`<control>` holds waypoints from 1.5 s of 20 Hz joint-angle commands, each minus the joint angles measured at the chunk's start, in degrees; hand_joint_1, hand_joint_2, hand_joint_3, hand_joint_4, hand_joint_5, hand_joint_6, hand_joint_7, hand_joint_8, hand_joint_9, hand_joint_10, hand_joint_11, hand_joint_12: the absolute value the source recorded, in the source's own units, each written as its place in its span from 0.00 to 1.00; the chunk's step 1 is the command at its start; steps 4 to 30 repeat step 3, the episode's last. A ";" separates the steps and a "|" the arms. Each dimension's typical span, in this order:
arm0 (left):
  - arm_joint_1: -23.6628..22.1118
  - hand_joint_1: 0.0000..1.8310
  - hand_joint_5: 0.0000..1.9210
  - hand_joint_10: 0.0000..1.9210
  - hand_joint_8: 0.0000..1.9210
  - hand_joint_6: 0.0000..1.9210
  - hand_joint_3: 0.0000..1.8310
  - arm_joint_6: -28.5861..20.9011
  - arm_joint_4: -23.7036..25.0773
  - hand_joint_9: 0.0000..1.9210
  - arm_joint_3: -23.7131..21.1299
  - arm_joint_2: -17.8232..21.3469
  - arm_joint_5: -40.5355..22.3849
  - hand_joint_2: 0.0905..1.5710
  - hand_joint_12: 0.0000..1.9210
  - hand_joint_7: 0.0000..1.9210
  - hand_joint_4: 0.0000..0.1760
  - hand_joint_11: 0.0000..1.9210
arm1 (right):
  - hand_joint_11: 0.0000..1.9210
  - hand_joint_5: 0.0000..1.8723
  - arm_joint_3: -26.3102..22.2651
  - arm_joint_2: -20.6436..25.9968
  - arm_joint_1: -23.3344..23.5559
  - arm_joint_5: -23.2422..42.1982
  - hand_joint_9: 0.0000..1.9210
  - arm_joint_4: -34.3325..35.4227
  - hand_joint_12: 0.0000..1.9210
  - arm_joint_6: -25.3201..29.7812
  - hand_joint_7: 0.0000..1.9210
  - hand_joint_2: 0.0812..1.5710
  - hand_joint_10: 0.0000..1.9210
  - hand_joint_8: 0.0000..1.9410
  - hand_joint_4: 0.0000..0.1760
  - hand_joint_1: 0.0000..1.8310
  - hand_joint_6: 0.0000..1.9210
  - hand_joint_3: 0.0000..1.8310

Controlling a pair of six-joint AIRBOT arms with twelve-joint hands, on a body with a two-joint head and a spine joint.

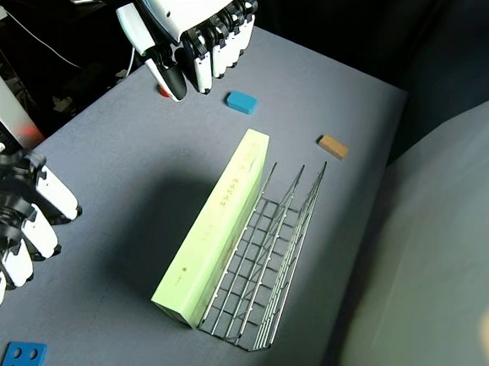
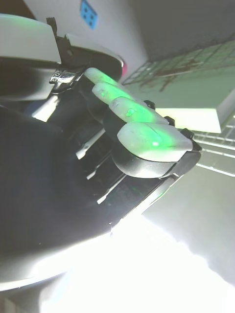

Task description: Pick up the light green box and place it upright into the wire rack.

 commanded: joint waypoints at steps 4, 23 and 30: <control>-0.89 0.31 0.66 1.00 1.00 1.00 0.00 0.18 4.19 0.73 0.07 -0.30 -0.77 0.83 1.00 0.73 0.00 0.78 | 0.94 0.68 0.24 -0.21 0.46 3.79 0.84 -2.99 1.00 -0.09 0.74 0.89 1.00 1.00 1.00 0.41 1.00 0.00; -0.89 0.31 0.66 1.00 1.00 1.00 0.00 0.18 4.19 0.73 0.07 -0.30 -0.77 0.83 1.00 0.73 0.00 0.78 | 0.94 0.68 0.24 -0.21 0.46 3.79 0.84 -2.99 1.00 -0.09 0.74 0.89 1.00 1.00 1.00 0.41 1.00 0.00; -0.89 0.31 0.66 1.00 1.00 1.00 0.00 0.18 4.19 0.73 0.07 -0.30 -0.77 0.83 1.00 0.73 0.00 0.78 | 0.94 0.68 0.24 -0.21 0.46 3.79 0.84 -2.99 1.00 -0.09 0.74 0.89 1.00 1.00 1.00 0.41 1.00 0.00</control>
